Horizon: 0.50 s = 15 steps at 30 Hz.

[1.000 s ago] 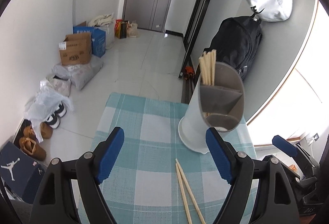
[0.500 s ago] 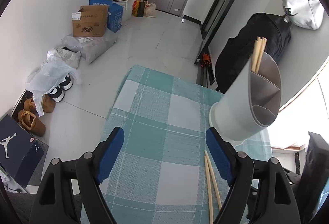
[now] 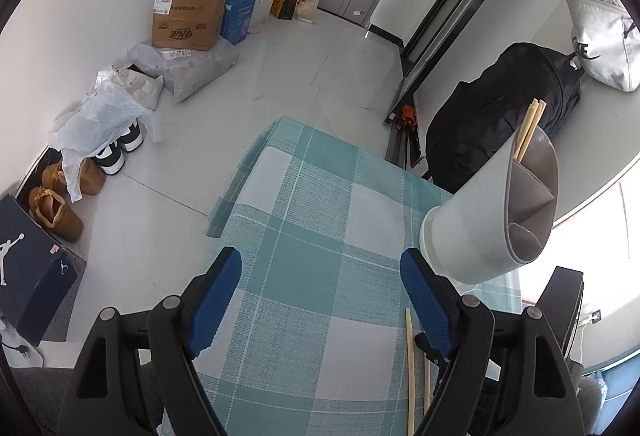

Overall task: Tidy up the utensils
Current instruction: 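Close the right gripper on a single chopstick on the cloth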

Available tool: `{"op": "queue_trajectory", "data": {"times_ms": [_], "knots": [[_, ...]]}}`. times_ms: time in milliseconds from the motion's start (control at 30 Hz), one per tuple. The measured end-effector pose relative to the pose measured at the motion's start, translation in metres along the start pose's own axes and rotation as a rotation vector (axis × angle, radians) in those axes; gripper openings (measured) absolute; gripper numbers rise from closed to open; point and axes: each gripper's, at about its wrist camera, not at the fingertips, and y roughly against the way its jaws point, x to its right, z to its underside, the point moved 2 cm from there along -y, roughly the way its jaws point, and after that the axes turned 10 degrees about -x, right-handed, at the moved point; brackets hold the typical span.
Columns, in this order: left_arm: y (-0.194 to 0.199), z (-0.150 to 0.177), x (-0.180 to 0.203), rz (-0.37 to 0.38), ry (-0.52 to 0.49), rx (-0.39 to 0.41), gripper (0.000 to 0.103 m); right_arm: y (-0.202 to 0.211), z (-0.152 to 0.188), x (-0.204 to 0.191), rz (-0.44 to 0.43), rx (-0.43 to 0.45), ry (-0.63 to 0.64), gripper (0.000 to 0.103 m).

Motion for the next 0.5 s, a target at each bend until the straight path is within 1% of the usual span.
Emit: {"op": "queue_trajectory", "data": {"times_ms": [67, 200, 267, 500], "knots": [[-0.002, -0.001, -0.004, 0.008, 0.011, -0.01, 0.078, 0.0, 0.002, 0.002, 0.004, -0.01, -0.009, 0.009], [-0.002, -0.001, -0.007, 0.019, 0.022, -0.025, 0.078, 0.001, 0.003, 0.009, -0.03, -0.023, -0.047, 0.008], [-0.002, -0.002, -0.007, 0.025, 0.025, -0.027, 0.078, 0.003, -0.002, 0.013, -0.043, -0.026, -0.059, 0.008], [-0.003, -0.003, -0.009, 0.024, 0.029, -0.037, 0.078, 0.003, -0.015, 0.018, -0.02, -0.006, -0.076, 0.009]]}}
